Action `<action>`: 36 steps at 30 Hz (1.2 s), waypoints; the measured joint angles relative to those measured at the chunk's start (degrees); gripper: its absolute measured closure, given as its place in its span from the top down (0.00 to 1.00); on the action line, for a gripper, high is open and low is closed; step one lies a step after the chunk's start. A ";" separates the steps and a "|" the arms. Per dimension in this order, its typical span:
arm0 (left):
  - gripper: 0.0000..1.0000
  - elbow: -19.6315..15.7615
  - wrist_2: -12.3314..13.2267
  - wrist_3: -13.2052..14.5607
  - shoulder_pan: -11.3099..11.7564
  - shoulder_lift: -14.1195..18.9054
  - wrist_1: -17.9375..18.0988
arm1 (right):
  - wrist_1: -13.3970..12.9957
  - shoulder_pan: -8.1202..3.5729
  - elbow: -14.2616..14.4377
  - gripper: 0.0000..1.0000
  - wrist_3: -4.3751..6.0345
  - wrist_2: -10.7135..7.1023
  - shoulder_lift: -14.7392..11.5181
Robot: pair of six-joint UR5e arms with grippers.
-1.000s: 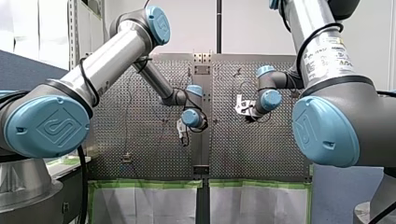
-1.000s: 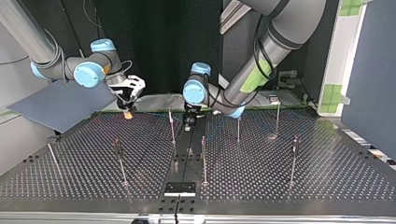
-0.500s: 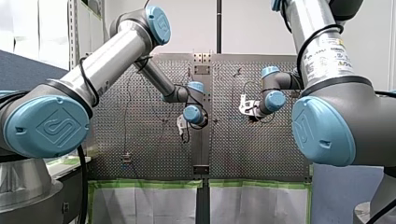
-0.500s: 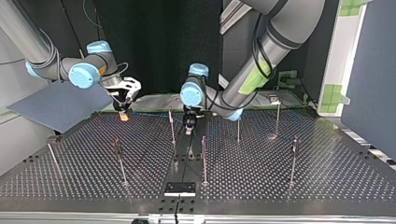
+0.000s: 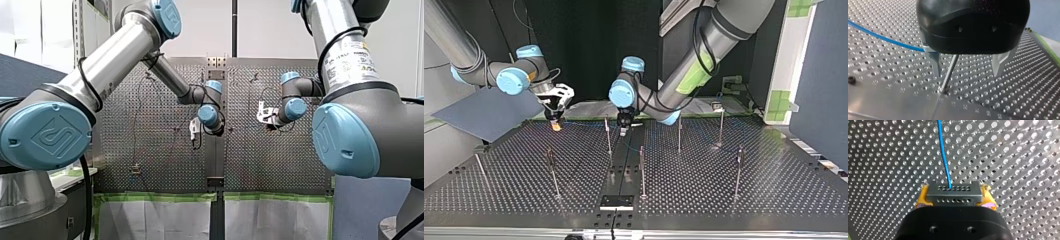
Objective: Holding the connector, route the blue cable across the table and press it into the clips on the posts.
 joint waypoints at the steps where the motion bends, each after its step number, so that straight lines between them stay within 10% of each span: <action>1: 1.00 -0.45 -0.22 0.01 -0.21 0.45 -0.08 | -0.21 -0.04 -0.03 0.00 -0.03 -0.26 0.03; 20: 1.00 -9.03 -4.94 -0.56 -7.00 7.70 1.61 | -0.77 -0.19 -1.07 0.00 -0.70 -2.28 0.64; 36: 1.00 -3.63 -12.27 -3.82 -14.61 4.25 7.12 | -0.45 -0.52 -1.25 0.00 -0.83 -5.14 0.92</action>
